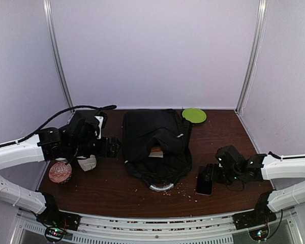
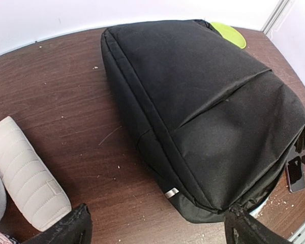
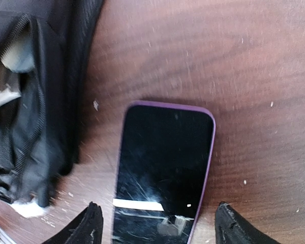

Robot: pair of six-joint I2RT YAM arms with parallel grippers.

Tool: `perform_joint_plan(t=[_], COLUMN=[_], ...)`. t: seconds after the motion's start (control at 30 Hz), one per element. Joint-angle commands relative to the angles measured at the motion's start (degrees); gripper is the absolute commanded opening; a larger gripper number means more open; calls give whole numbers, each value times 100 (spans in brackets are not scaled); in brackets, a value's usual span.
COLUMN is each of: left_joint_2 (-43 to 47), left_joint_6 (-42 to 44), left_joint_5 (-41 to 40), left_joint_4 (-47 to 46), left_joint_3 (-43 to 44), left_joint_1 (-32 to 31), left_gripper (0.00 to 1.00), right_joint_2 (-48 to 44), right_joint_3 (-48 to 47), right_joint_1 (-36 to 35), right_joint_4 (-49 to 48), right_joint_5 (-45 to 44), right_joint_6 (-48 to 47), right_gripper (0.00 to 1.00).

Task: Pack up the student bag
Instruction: Pick up the personal item from the center of the board.

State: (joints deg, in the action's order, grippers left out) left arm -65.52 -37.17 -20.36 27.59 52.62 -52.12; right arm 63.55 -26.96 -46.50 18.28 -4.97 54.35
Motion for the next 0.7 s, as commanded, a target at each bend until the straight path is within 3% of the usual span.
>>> perform_joint_plan(t=[0.0, 0.17, 0.67], left_joint_2=[10, 86, 163], left_joint_6=[124, 179, 302], left_joint_5=[15, 100, 318], left_joint_4=[-470, -557, -1017], left_joint_3=[-209, -362, -794], left_joint_1=[44, 44, 44], left_gripper=[93, 91, 90], right_joint_2=[288, 970, 1978], right_joint_3=[-157, -631, -1169], right_joint_1=[-120, -180, -287], right_joint_4=[263, 685, 972], right_joint_5=[47, 45, 92], right_joint_6=[266, 114, 162], right_gripper=[79, 85, 87])
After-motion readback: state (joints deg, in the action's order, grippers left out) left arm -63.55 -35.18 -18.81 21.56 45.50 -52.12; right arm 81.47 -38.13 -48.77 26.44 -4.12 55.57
